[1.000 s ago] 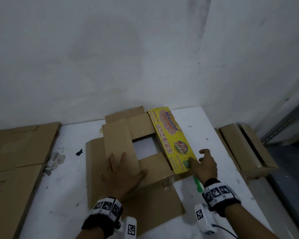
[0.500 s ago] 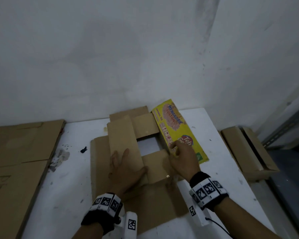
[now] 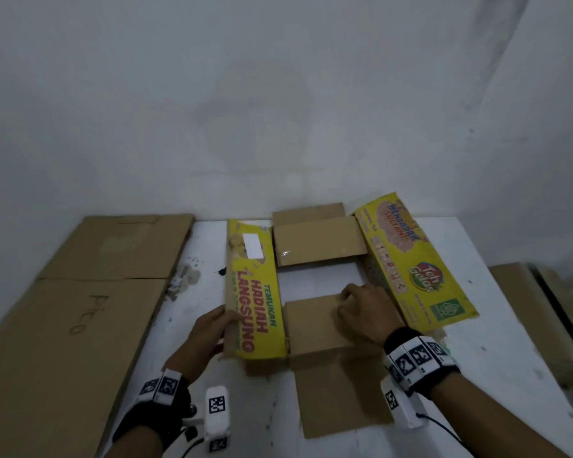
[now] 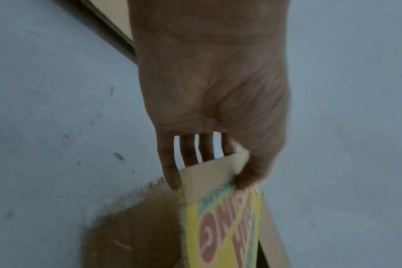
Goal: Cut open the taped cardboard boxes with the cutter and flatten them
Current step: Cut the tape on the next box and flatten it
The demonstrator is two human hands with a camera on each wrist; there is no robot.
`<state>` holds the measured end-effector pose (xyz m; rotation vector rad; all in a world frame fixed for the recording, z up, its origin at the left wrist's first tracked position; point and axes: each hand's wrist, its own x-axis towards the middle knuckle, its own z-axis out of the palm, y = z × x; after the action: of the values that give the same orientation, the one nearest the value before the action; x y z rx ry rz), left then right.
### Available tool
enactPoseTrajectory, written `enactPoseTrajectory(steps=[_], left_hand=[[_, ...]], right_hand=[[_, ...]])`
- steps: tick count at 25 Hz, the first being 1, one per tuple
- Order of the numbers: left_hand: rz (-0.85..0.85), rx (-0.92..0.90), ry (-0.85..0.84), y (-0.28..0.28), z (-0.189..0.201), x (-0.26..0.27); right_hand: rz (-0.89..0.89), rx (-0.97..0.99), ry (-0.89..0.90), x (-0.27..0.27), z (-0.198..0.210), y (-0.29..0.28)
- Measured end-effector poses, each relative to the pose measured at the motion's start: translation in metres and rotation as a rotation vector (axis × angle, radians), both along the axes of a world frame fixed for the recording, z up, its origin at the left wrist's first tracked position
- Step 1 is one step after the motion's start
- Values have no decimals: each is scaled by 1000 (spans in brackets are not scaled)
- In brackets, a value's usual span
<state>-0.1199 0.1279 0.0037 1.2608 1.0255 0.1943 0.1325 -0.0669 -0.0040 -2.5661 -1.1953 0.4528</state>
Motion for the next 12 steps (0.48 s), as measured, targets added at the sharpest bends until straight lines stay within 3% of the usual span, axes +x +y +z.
enactPoseTrajectory(steps=[3, 6, 9, 12], left_hand=[[-94, 70, 128, 11, -27, -17], [-189, 471, 143, 7, -34, -6], [-484, 756, 230, 3, -37, 16], [-666, 689, 308, 6, -37, 34]], right_hand=[[18, -79, 43, -6, 1, 13], [36, -189, 93, -10, -1, 22], [29, -273, 118, -9, -2, 26], [-27, -174, 139, -3, 6, 20]])
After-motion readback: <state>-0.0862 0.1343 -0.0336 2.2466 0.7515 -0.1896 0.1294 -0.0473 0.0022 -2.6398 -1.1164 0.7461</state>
